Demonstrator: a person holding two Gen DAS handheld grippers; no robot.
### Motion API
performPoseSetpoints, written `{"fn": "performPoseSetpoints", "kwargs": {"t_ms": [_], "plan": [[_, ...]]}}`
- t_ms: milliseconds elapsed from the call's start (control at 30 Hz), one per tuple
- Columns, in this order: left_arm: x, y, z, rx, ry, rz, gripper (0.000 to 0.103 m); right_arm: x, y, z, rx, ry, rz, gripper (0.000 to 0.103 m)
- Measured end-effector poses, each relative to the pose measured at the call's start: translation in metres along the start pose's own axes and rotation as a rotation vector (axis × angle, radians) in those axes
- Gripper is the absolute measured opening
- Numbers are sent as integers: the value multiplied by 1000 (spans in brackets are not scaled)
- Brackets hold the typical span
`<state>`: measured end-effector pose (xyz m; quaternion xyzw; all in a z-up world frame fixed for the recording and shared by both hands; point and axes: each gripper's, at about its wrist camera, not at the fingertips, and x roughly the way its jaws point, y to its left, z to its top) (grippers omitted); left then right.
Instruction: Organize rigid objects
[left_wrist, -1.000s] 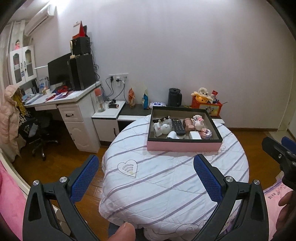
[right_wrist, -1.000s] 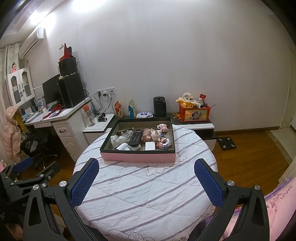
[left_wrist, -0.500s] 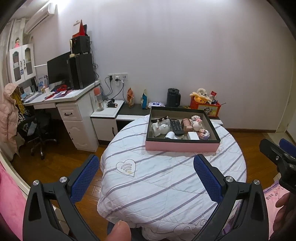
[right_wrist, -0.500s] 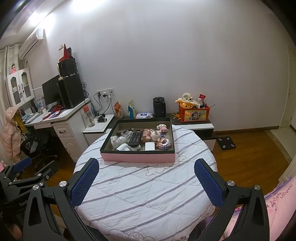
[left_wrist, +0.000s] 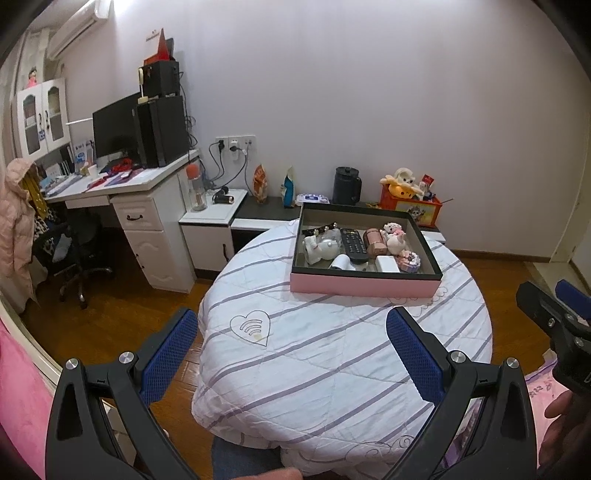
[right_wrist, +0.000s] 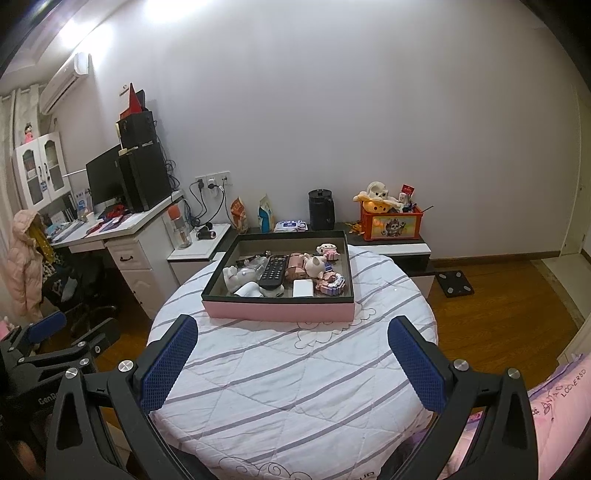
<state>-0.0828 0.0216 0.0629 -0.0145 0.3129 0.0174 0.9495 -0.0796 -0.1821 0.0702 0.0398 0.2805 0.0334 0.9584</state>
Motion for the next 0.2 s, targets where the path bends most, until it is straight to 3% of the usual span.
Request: {"fn": "performPoseSetpoints", "kwargs": {"t_ms": [200], "plan": [[3,0,-1,-7,5,1,103,4,-1,0,2,7,-1,103]]}}
